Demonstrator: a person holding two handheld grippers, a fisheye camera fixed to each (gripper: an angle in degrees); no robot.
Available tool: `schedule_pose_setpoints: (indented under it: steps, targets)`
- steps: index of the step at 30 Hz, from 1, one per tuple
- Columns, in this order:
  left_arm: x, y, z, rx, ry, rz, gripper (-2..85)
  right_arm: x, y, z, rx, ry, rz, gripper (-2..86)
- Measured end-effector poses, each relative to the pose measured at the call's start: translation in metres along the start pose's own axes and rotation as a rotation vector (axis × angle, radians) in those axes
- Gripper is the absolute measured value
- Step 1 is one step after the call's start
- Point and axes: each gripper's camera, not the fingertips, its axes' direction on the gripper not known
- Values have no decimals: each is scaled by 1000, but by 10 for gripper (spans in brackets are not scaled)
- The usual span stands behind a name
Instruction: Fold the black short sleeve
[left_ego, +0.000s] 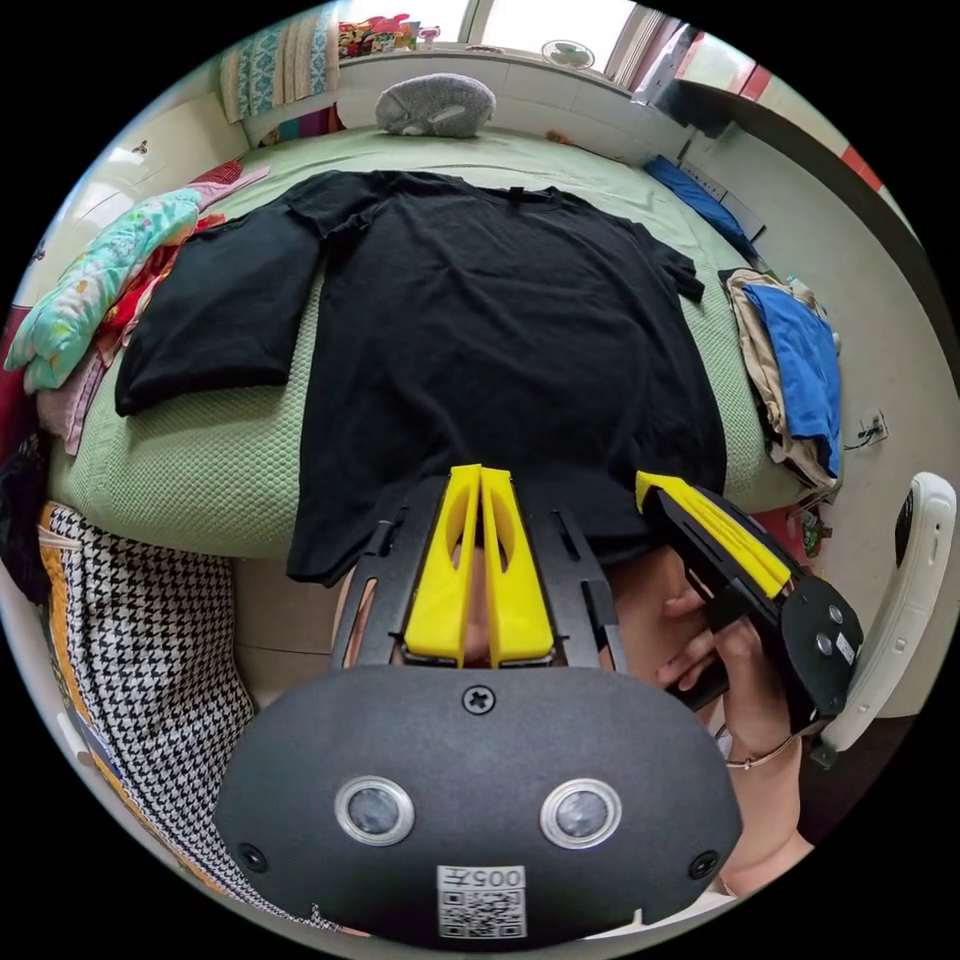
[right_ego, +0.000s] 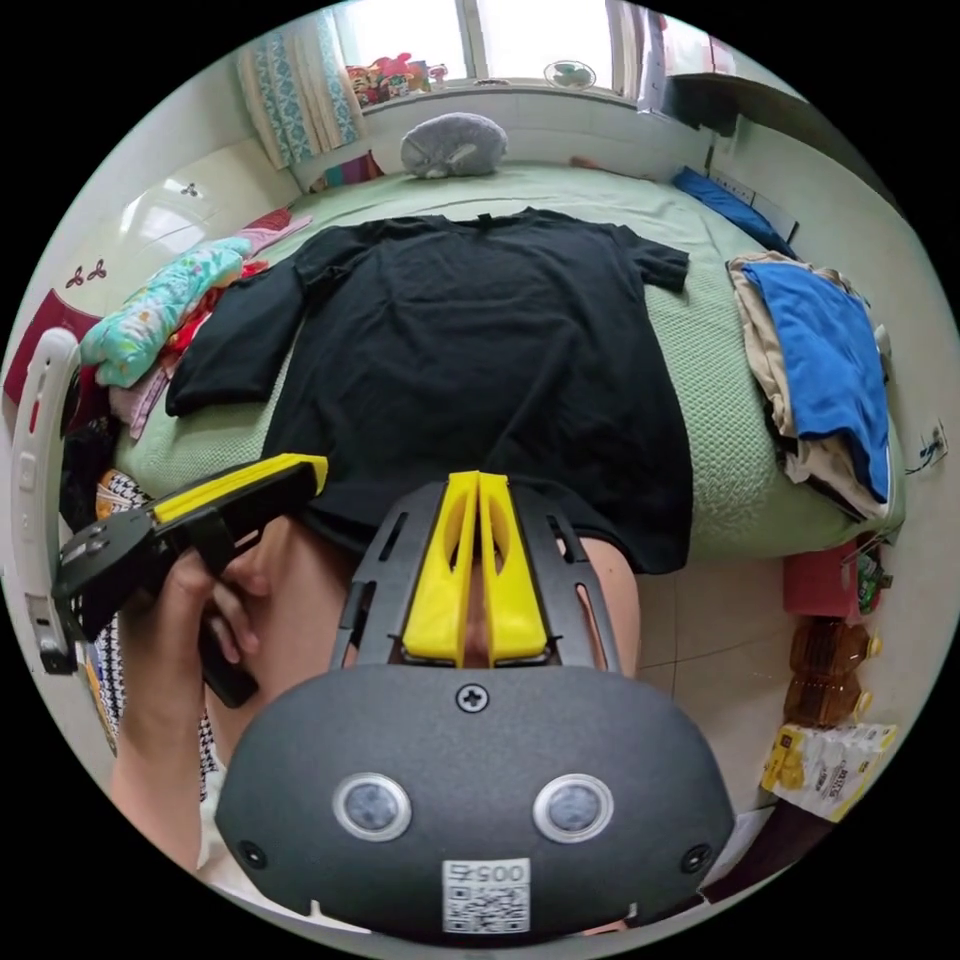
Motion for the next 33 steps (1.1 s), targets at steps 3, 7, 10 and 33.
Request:
schedule_pose_setpoints:
  steps: [3,7,10,33]
  targets:
    - [2,0,0,-1,-20,6,-6,3,-1,1,-8,-15,-7,-12]
    - [7,-1,0,-11,-59,22,-6,9,-2,2,-17,-36,-1,-12]
    - [6,-1,0,-10,-61,24,-6,14,-2,1,-11,-57,10,-12]
    - [-16,-3,-7,-8,-11,-1,-6,16,-5,1,-10,-11,-12,-12]
